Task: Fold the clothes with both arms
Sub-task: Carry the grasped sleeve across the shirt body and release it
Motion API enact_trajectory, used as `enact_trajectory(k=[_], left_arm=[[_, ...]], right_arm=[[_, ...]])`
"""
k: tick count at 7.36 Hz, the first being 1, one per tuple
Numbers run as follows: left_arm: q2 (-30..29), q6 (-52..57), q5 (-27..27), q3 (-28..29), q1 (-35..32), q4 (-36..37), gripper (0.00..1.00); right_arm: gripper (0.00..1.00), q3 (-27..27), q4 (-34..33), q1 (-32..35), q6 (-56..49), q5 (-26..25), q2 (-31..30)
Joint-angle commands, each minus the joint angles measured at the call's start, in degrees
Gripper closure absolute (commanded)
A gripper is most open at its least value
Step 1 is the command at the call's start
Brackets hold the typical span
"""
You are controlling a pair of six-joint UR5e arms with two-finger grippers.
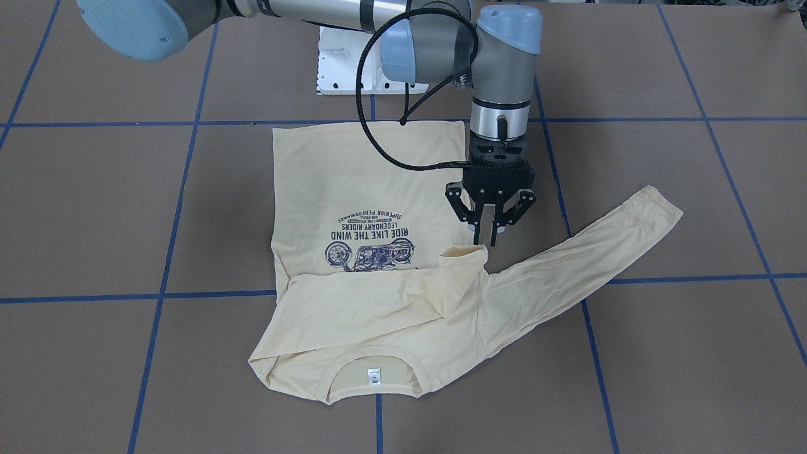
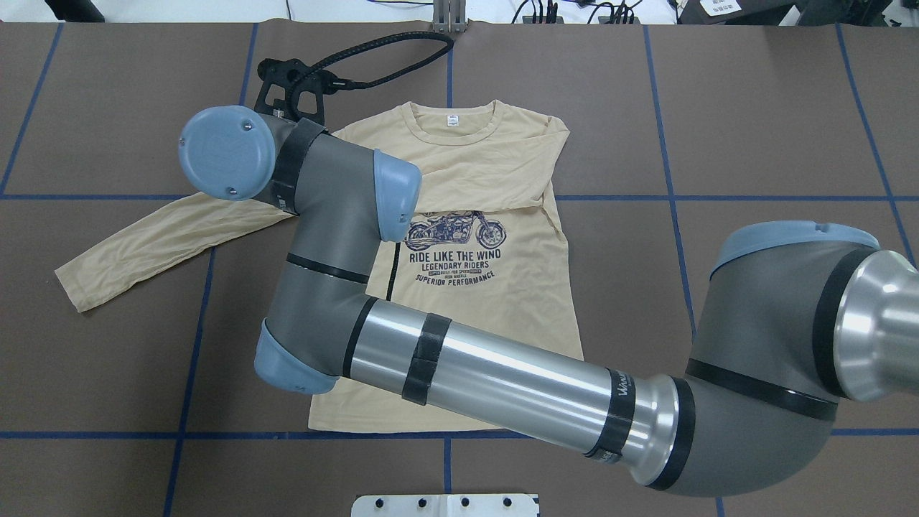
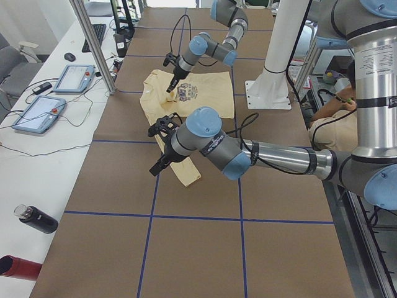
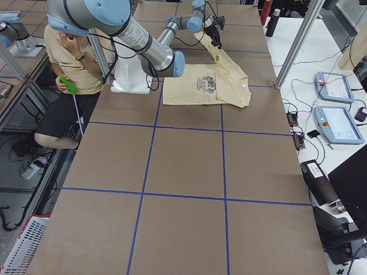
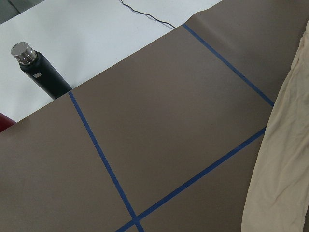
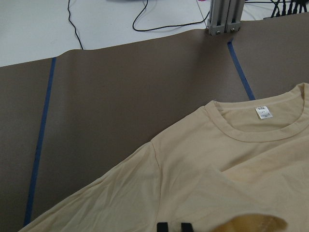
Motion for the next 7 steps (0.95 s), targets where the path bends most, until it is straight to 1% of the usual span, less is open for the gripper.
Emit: enact_trajectory(k=[1, 2, 3, 4, 5, 6, 7], left_arm=[[0.4, 0.0, 0.0, -0.1, 0.1, 0.0, 0.00], [0.4, -0.7, -0.1, -0.1, 0.1, 0.0, 0.00], [0.6, -2.2, -0.1, -0.3, 0.1, -0.1, 0.00], [0.7, -1.9, -0.1, -0.4, 0.3, -0.5, 0.00], [0.7, -2.2, -0.2, -0.4, 1.7, -1.2, 0.00], [0.7, -2.3, -0.2, -0.4, 5.0, -1.7, 0.00], [0.7, -3.7, -0.2, -0.3, 7.7, -3.0, 0.00]], right_arm=[[0.00, -4.2, 0.0, 0.0, 1.6, 0.5, 4.0], [0.00, -4.0, -0.4, 0.4, 1.6, 3.0, 4.4], [0.00, -2.7, -4.3, 2.1, 1.5, 6.6, 4.3], [0.00, 0.1, -10.5, 5.3, 0.2, 12.3, 3.3], [0.00, 5.0, -18.3, 8.5, -4.2, 18.6, 1.1], [0.00, 16.3, -20.5, 10.2, -8.6, 19.9, -6.6], [0.00, 29.3, -20.7, 11.9, -13.0, 21.4, -16.3]])
